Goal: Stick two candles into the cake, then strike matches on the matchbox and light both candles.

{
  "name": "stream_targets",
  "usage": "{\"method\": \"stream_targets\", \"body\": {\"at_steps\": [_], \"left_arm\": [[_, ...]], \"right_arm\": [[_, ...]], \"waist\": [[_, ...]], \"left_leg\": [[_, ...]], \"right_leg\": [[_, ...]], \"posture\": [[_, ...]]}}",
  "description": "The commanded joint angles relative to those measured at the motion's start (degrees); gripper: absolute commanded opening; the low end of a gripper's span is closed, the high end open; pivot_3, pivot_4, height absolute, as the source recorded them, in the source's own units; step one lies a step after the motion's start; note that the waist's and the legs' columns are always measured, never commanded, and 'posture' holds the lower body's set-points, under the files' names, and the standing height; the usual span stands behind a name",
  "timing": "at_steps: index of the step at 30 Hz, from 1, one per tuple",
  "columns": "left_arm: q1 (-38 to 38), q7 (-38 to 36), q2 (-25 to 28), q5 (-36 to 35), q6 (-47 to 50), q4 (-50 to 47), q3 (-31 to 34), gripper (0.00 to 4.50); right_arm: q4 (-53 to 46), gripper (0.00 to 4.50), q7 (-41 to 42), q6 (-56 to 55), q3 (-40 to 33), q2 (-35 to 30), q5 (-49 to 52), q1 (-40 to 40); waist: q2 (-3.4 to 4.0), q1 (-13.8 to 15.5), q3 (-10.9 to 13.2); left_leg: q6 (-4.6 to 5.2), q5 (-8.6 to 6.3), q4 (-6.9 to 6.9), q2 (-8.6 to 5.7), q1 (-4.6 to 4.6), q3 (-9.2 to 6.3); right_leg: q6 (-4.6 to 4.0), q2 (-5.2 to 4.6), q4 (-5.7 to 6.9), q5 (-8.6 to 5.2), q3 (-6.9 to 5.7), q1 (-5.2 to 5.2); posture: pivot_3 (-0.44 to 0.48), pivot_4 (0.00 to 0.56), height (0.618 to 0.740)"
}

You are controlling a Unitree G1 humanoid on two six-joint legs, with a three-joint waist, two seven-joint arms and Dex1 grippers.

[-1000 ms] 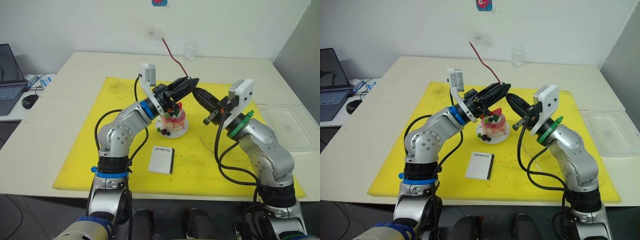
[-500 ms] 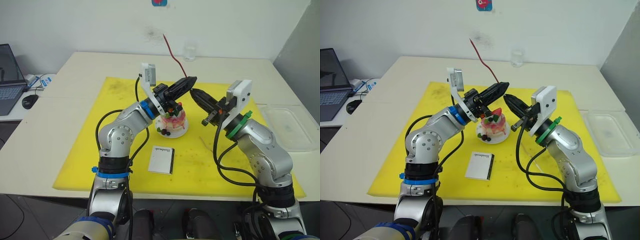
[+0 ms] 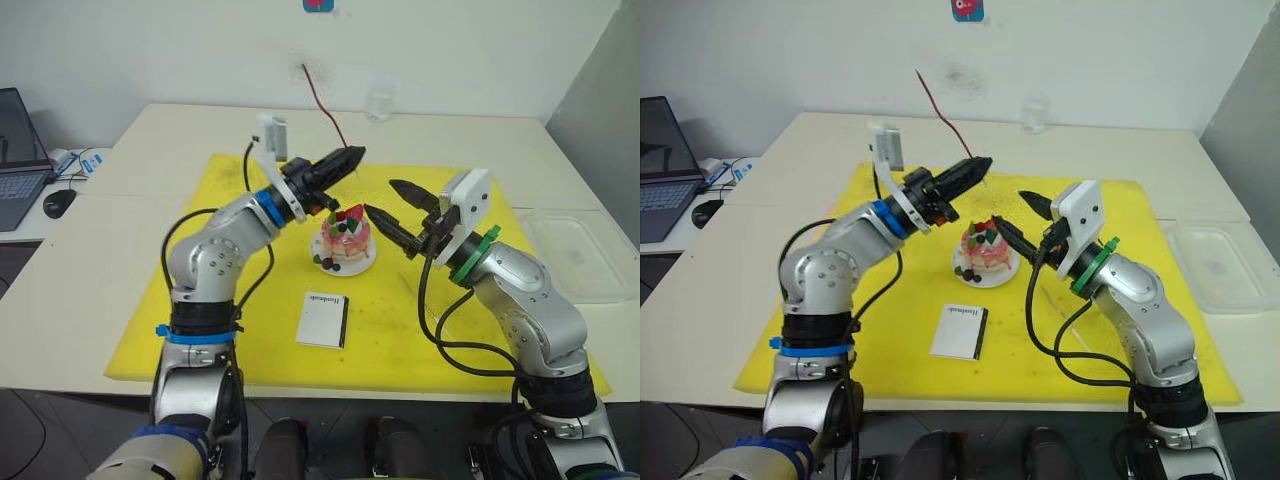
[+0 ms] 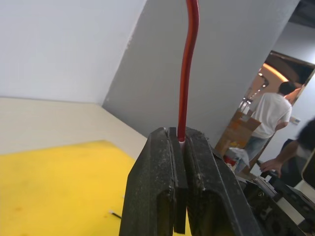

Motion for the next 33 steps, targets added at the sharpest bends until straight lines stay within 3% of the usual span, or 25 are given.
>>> {"method": "stream_targets", "body": {"at_steps": [1, 4, 8, 19, 33], "left_arm": [[-0.38, -2.76, 4.74, 0.1, 0.91, 1.74, 2.27, 0.0], [1.52, -5.72, 9.91, 3.88, -0.98, 3.51, 1.12, 0.0], [4.28, -6.22, 11.86, 8.71, -5.74, 5.61, 0.64, 0.0], [6.77, -6.21, 3.74, 11.68, -12.26, 6.91, -0.94, 0.0], [7.0, -6.91, -0.97, 11.13, -11.63, 11.8, -1.22, 0.0]], "right_arm": [[-0.06, 4.14, 0.4, -1.69, 1.78, -0.29, -2.76, -1.74], [1.34, 4.14, 0.5, -1.64, 4.25, -0.1, -5.56, -3.68], [2.2, 4.14, 1.21, -0.94, 6.84, 0.57, -7.24, -4.55], [3.26, 4.14, 0.98, 2.66, 9.36, 1.43, -10.03, -4.27], [0.88, 4.14, -0.12, 3.9, 7.53, 1.21, -10.54, -2.31]], "waist": [[0.0, -0.09, 0.0], [0.02, -0.38, 0.01], [0.02, -0.38, 0.01], [-0.01, 0.25, 0.03], [-0.01, 0.14, 0.03]], "left_leg": [[0.0, 0.0, -0.02, 0.01, 0.0, 0.0], [0.0, 0.0, -0.06, 0.03, -0.01, 0.04], [-0.01, 0.0, -0.08, 0.12, -0.05, 0.01], [0.0, 0.0, 0.02, 0.1, -0.28, 0.02], [0.0, 0.0, 0.0, 0.08, -0.27, 0.0]], "right_leg": [[0.0, 0.0, -0.01, 0.0, 0.0, -0.01], [-0.01, 0.01, 0.02, -0.01, 0.01, -0.08], [-0.04, -0.04, 0.01, -0.02, -0.01, -0.1], [-0.03, -0.28, -0.06, -0.01, -0.02, -0.15], [-0.02, -0.1, -0.03, -0.01, -0.04, -0.2]], "posture": [[0.0, 0.15, 0.74], [0.0, 0.15, 0.74], [0.0, 0.15, 0.74], [0.0, 0.15, 0.74], [0.0, 0.15, 0.74]]}}
